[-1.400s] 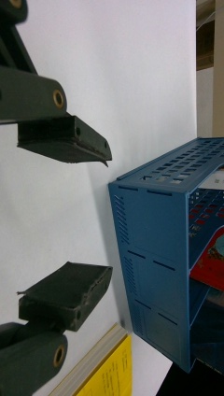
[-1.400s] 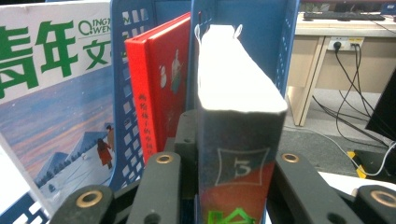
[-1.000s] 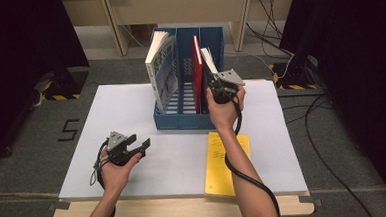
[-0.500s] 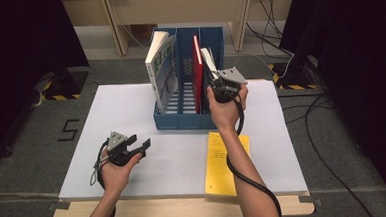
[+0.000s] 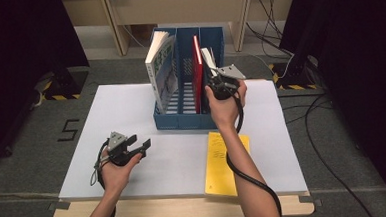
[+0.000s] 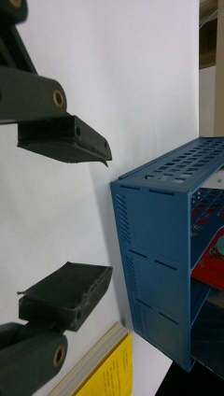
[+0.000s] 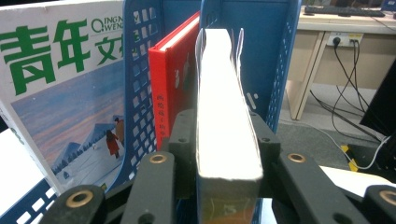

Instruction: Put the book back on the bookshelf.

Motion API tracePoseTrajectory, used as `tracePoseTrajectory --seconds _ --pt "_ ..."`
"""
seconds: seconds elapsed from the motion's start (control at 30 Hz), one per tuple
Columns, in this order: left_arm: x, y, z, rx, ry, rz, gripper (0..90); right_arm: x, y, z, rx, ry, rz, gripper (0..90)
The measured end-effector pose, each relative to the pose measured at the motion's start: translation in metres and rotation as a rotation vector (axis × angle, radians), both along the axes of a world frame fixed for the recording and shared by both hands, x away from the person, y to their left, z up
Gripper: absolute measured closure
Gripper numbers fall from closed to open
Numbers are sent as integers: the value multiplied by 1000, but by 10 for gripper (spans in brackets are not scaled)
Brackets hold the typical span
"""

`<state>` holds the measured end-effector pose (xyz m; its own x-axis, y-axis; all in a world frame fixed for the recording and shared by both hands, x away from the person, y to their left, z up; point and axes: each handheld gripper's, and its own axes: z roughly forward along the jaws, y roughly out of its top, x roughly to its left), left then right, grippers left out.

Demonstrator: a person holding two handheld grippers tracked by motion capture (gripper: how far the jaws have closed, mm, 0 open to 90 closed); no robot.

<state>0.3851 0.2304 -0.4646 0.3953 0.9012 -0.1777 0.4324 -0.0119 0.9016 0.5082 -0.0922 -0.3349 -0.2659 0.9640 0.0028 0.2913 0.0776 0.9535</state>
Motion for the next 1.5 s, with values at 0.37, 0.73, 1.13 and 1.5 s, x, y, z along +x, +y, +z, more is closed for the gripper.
tracePoseTrajectory --seconds 0.37,0.73,1.13,1.5 --pt "0 0 -1 2 0 -2 373 6 2 7 -31 61 6 738" --pt "1 2 -2 3 4 3 373 6 -2 5 3 38 -15 749" --pt "1 4 -2 1 4 7 373 14 -3 9 18 11 -30 750" --pt "2 5 -3 -2 3 11 373 26 0 20 24 -36 -50 749"
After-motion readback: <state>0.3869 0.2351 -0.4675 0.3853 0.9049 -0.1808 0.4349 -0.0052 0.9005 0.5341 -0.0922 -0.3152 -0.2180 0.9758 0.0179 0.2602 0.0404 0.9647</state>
